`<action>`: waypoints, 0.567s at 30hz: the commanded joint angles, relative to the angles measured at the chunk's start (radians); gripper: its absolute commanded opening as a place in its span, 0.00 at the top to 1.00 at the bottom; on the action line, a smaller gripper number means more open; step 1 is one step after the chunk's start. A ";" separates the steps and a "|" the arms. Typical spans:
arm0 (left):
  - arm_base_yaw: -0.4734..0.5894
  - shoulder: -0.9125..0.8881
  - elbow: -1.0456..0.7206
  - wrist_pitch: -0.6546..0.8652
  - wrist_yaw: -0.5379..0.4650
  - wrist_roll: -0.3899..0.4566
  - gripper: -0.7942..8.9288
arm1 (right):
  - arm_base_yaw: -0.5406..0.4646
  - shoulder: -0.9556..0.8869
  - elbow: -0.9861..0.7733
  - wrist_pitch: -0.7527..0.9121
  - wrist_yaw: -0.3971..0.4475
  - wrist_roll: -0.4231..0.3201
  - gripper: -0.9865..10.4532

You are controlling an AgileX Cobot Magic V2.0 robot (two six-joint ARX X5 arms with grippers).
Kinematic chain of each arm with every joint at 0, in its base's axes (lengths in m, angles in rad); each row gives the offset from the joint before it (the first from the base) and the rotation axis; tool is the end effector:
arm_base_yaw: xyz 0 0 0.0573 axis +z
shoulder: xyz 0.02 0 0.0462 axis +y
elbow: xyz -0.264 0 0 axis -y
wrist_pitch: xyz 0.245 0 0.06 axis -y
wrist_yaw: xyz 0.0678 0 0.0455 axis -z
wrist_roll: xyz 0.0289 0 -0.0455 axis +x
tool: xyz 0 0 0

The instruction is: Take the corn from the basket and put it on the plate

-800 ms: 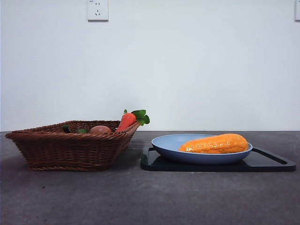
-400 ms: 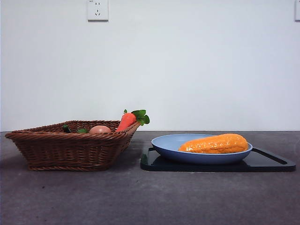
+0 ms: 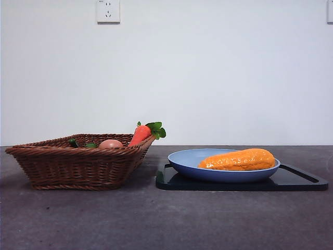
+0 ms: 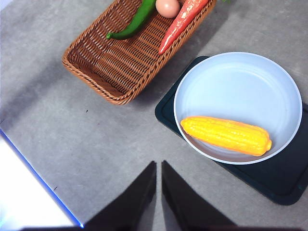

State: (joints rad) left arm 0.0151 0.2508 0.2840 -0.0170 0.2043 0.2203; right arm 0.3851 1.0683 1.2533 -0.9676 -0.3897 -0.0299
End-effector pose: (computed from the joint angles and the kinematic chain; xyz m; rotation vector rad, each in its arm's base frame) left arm 0.1033 -0.0043 0.2387 0.2214 -0.0369 -0.1867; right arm 0.1717 0.0814 0.3723 -0.0251 0.7906 0.7460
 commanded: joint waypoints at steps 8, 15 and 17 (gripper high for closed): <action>0.003 -0.143 -0.186 0.010 -0.003 -0.103 0.91 | 0.003 0.008 0.009 0.007 -0.002 -0.005 0.91; 0.006 -0.223 -0.274 0.009 -0.003 -0.137 0.91 | 0.003 0.008 0.009 0.007 -0.002 -0.005 0.91; 0.006 -0.239 -0.281 -0.018 -0.003 -0.147 0.91 | 0.003 0.008 0.009 0.008 -0.002 -0.005 0.91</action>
State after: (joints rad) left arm 0.0189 0.0174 0.0307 -0.0322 0.2050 0.0929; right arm 0.3851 1.0683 1.2533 -0.9676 -0.3897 -0.0299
